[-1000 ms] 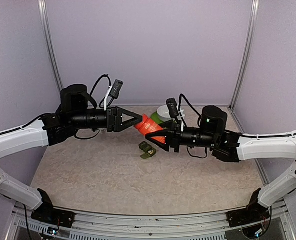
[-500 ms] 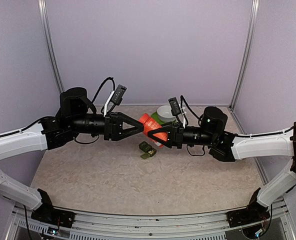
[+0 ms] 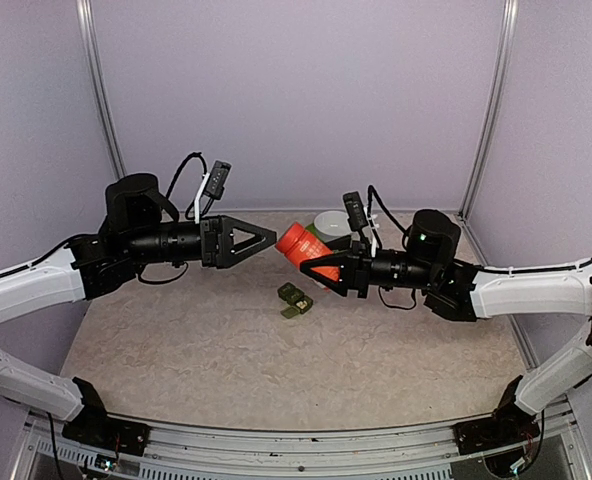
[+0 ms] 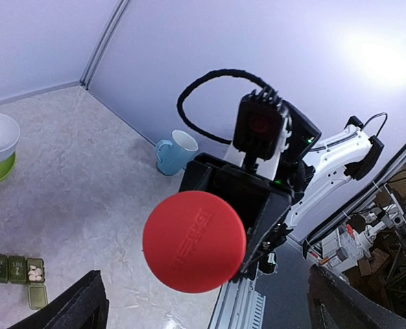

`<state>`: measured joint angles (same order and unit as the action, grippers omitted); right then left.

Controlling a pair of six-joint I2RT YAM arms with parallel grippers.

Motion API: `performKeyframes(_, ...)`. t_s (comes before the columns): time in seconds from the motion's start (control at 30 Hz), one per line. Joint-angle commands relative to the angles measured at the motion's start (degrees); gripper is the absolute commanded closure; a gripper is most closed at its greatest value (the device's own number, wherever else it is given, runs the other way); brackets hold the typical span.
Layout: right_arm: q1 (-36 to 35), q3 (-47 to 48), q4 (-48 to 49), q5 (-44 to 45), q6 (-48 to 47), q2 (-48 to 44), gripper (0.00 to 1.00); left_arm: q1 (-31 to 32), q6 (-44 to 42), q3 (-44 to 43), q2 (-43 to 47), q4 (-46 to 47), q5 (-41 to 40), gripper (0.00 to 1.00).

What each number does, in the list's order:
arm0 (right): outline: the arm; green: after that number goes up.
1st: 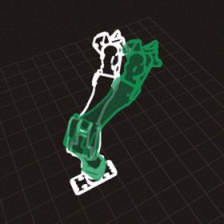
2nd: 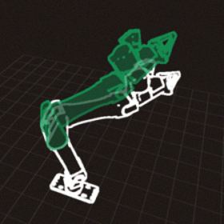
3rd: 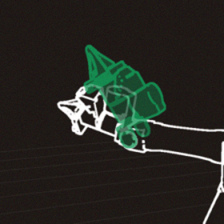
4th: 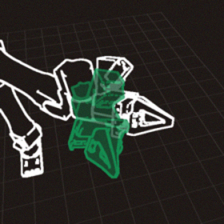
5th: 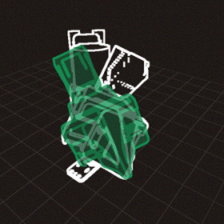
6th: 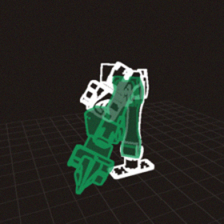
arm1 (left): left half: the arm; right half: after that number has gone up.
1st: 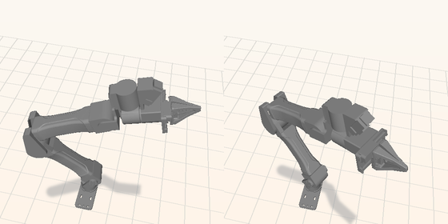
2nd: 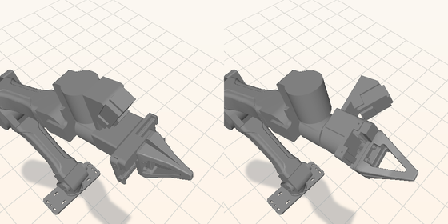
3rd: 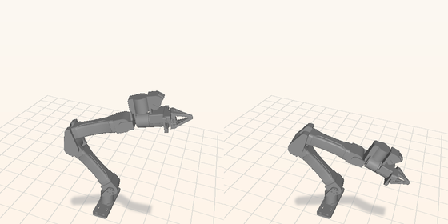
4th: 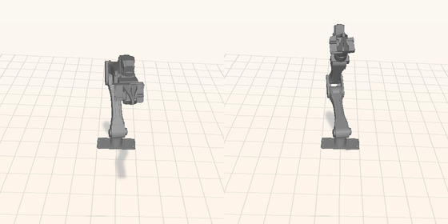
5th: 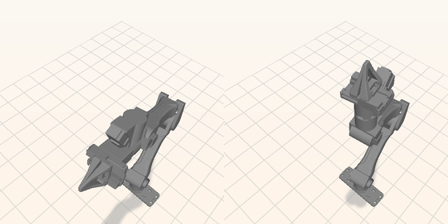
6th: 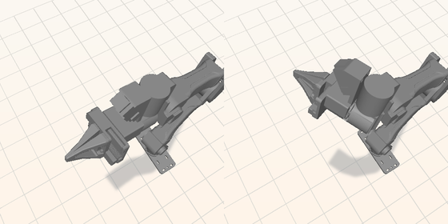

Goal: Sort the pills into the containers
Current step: Screw the lid of the pill bottle onto the pill bottle, then pass from the right arm to the left

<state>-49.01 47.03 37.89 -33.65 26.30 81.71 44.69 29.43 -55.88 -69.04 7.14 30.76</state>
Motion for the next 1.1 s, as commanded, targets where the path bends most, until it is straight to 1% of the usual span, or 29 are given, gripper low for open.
performKeyframes(0.0, -0.6, 0.1, 1.4, -0.8, -3.9, -1.2, 0.81, -0.2, 0.7, -1.8, -3.6, -1.0, 1.3, 0.01)
performKeyframes(0.43, -1.5, 1.1, 1.2, -2.3, -5.4, 1.6, 0.81, 1.0, 2.0, -3.2, -7.4, 3.2, 4.8, 0.02)
performKeyframes(0.53, -1.5, 1.2, 1.1, -2.7, -5.5, 2.0, 0.81, 1.0, 2.2, -3.3, -7.7, 3.7, 5.4, 0.08)
performKeyframes(0.57, -1.5, 1.2, 0.9, -2.7, -5.6, 2.1, 0.81, 1.0, 2.2, -3.3, -7.9, 3.8, 5.6, 0.13)
performKeyframes(0.7, -1.5, 1.2, 0.8, -2.3, -5.8, 2.0, 0.81, 1.1, 2.5, -3.3, -7.8, 4.0, 5.5, 0.25)
performKeyframes(0.8, -1.5, 1.2, 0.9, -2.1, -6.0, 2.0, 0.81, 1.0, 2.4, -3.2, -7.8, 3.9, 5.4, 0.39)
performKeyframes(0.87, -1.5, 1.2, 0.7, -2.1, -6.1, 2.1, 0.81, 1.1, 2.4, -3.2, -7.7, 3.8, 5.3, 0.44)
performKeyframes(0.93, -1.5, 1.4, 0.6, -2.0, -6.1, 2.2, 0.81, 1.1, 2.2, -3.4, -7.8, 3.5, 4.9, 0.53)
performKeyframes(1.0, -1.5, 1.6, 0.4, -1.8, -6.2, 2.3, 0.80, 1.3, 1.8, -3.6, -7.7, 2.9, 4.3, 0.57)
performKeyframes(1.07, -1.5, 1.7, 0.1, -1.6, -6.3, 2.4, 0.77, 1.4, 1.5, -3.9, -7.7, 2.3, 3.6, 0.58)
